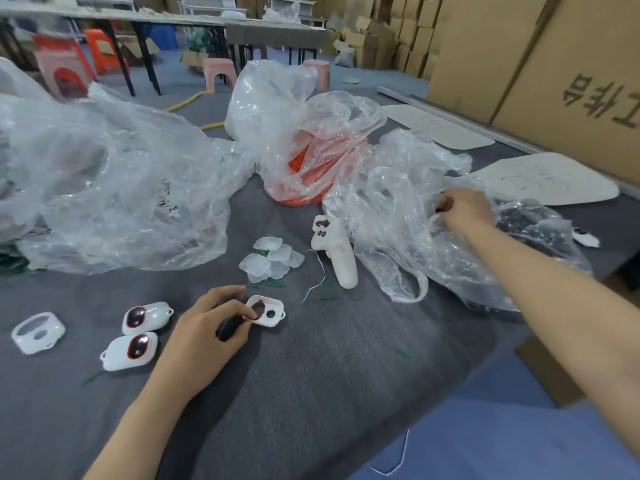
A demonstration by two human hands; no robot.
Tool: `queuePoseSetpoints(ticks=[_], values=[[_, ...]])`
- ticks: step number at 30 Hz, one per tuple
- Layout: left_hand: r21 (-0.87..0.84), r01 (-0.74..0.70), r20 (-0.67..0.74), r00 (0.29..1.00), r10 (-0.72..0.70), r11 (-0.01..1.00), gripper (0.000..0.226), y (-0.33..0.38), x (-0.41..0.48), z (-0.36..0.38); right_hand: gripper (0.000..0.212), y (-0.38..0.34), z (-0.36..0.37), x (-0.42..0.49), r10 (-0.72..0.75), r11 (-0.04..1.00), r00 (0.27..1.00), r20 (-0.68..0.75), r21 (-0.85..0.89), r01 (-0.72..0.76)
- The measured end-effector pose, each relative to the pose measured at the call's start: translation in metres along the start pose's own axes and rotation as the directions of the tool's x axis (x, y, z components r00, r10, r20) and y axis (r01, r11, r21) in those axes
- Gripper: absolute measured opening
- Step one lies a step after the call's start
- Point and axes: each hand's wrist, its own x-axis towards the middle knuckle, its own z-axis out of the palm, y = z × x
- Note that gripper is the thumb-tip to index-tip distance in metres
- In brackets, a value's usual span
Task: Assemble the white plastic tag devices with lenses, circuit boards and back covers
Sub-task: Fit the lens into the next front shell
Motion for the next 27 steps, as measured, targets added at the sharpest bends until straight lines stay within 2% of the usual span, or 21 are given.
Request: queuePoseSetpoints(ticks=[5,9,11,17,19,21,23,24,25,27], values=[[-0.007,-0.005,0.024,1.000,0.005,1.000,0.020,-0.001,0.000,-0.001,0.011,0.004,-0.002,-0.004,0.109,0.983,0.989,-0.099,0.161,-0.092],[-0.027,0.001,0.049,0.999,0.001,1.000,0.012,-0.001,0.000,-0.002,0.008,0.000,-0.006,-0.007,0.117,0.964,0.978,-0.172,0.257,-0.070],[-0.038,0.008,0.050,0.999,-0.006,0.999,0.012,-0.001,0.000,-0.003,0.005,-0.004,-0.008,-0.006,0.100,0.958,0.982,-0.161,0.283,-0.051],[-0.038,0.009,0.042,0.999,-0.007,0.999,0.011,0.000,0.000,-0.004,0.022,-0.016,-0.012,-0.007,0.118,0.932,0.983,-0.142,0.357,-0.060],[-0.037,0.008,0.046,0.999,-0.007,0.999,0.013,0.000,0.001,-0.004,0.022,-0.026,-0.017,-0.016,0.087,0.946,0.973,-0.215,0.323,-0.013],[-0.032,0.007,0.049,0.999,-0.005,0.999,0.014,-0.001,0.001,-0.004,0.021,-0.042,-0.027,-0.038,0.019,0.937,0.944,-0.331,0.335,0.098],[-0.021,0.003,0.052,0.999,-0.001,1.000,0.016,-0.003,0.001,-0.003,0.022,-0.061,-0.031,-0.076,-0.094,0.859,0.922,-0.377,0.437,0.266],[-0.016,0.001,0.057,0.998,0.000,1.000,0.018,-0.004,0.001,-0.003,0.025,-0.071,-0.028,-0.101,-0.158,0.772,0.928,-0.339,0.544,0.330],[-0.011,0.002,0.061,0.998,-0.001,1.000,0.020,-0.004,0.001,-0.003,0.027,-0.082,-0.020,-0.128,-0.209,0.646,0.949,-0.235,0.696,0.314],[-0.003,0.012,0.055,0.998,-0.012,1.000,0.023,-0.004,0.001,-0.002,0.030,-0.106,0.003,-0.174,-0.329,0.364,0.942,0.061,0.929,0.067]])
